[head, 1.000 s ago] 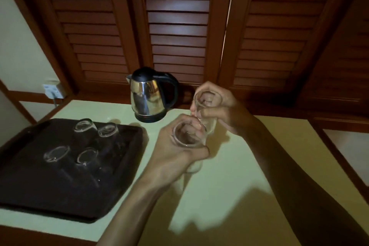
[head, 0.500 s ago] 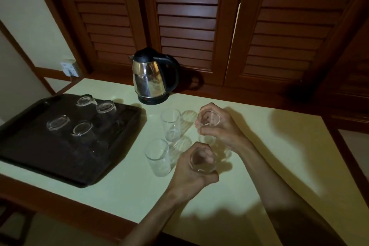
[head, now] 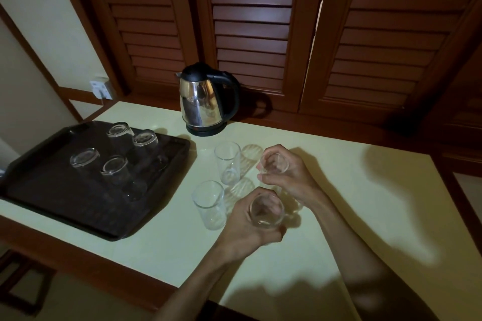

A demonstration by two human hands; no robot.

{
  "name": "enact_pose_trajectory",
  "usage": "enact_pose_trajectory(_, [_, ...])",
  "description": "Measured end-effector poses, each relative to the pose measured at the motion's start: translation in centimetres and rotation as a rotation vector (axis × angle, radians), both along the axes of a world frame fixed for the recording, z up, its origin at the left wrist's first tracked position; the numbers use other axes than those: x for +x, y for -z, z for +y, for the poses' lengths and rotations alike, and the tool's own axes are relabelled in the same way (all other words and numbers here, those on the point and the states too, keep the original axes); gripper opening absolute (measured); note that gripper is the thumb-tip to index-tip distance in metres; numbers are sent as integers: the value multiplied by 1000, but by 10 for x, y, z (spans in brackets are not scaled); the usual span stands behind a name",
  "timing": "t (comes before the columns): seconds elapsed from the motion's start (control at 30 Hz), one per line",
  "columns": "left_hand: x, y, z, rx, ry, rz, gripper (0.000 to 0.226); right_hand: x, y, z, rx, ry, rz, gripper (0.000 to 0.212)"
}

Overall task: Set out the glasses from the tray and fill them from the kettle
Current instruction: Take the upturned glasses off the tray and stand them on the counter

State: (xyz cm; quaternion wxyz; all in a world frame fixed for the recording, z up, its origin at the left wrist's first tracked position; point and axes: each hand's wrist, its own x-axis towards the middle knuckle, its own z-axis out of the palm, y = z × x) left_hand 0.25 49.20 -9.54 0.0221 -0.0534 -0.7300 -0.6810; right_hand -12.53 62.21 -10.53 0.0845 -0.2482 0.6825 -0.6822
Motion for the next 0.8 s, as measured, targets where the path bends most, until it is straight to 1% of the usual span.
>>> enact_pose_trajectory(0.13, [-1, 0, -4, -17, 44, -18, 40, -2, 1, 1, 32, -2, -27, 42])
enact_pose_trajectory(0.3, [1, -9, -8, -39, 45, -22, 60, 1, -9, 7, 92, 42, -51, 68])
enact_pose_trajectory(0.43, [6, -33, -10, -32, 29, 2, 71, 4, -36, 9, 80, 68, 22, 79])
enact_pose_trajectory(0.53, [9, -59, -14, -101, 23, 80, 73, 8, -66, 7, 80, 81, 122, 80])
enact_pose_trajectory(0.6, [10, -78, -21, -143, 25, 129, 73, 9, -85, 1, 85, 79, 182, 77])
enact_pose_trajectory(0.7, [10, -100, -39, -210, 30, 191, 68, 10, -107, -12, 121, 70, 250, 69])
enact_pose_trajectory(0.8, [11, -117, -67, -307, -15, 268, 60, 6, -124, -34, 168, 41, 277, 65])
